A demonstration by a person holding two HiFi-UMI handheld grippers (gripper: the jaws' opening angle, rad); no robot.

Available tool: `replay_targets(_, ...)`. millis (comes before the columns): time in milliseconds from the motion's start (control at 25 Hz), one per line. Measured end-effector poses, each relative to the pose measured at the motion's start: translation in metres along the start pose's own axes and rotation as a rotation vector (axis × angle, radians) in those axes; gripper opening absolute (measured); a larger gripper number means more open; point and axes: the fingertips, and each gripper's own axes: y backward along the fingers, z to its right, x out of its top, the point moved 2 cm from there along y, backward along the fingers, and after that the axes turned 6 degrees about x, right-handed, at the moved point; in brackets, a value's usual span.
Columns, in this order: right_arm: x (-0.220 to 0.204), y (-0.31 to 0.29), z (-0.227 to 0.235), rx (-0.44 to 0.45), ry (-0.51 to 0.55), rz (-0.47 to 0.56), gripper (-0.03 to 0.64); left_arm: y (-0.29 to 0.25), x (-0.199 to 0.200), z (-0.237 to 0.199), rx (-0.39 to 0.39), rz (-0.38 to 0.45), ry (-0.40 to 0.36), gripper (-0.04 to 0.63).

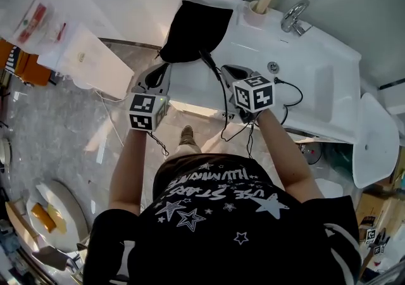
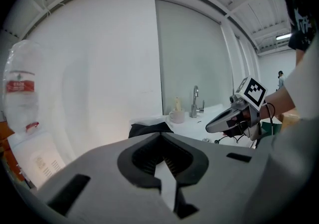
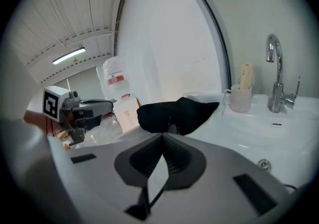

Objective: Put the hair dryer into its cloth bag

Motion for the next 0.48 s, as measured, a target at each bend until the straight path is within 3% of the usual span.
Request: replay_targets(480,-0.034,0.079,-0.042,0.066,0.072,0.034,0.006,0.078,-0.024,0.076,0.06,-0.013,0.063,0.011)
